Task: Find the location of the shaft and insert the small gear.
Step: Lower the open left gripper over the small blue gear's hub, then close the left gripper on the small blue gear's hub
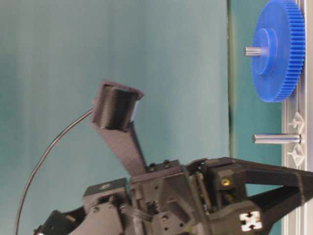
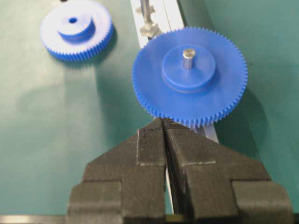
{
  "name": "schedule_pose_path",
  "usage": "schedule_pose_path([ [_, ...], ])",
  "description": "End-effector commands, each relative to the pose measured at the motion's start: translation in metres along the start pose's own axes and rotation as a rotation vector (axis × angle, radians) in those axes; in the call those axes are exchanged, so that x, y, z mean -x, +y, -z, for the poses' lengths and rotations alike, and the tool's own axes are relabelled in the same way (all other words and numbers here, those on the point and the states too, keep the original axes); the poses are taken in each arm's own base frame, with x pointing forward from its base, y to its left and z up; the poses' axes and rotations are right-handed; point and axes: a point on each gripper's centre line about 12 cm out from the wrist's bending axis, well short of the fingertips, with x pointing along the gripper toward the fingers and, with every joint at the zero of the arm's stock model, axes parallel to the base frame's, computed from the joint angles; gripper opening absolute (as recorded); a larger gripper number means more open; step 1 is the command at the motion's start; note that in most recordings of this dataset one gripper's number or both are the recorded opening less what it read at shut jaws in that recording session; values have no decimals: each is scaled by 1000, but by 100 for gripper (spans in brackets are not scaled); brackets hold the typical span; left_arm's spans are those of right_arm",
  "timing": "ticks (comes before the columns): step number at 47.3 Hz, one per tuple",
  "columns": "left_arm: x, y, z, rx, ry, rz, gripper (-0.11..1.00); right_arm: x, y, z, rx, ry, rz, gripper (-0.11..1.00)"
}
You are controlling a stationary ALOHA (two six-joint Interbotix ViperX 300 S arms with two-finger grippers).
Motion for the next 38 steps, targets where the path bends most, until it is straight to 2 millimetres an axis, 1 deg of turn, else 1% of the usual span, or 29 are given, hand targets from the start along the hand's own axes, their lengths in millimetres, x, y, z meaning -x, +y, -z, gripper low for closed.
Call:
schedule_pose_path([
  [1, 8, -2, -8, -10, -23, 1, 3, -1, 0, -4, -9, -13, 2, 4],
  [8, 4, -2, -10, -14, -14, 0, 3, 0, 0, -3, -9, -14, 2, 4],
  [16, 6, -2, -13, -12, -23, 0, 3, 0, 0, -2, -9, -14, 2, 4],
  [30, 4, -2, -13, -12, -18, 0, 4, 1, -1, -1, -9, -23, 1, 4],
  [35, 2, -2, -12, -11, -12, 0, 7, 1, -1, -1, -9, -26, 1, 4],
  [38, 2, -2, -11, -9, -9, -1, 11, 1, -1, -1, -11, -26, 0, 4],
])
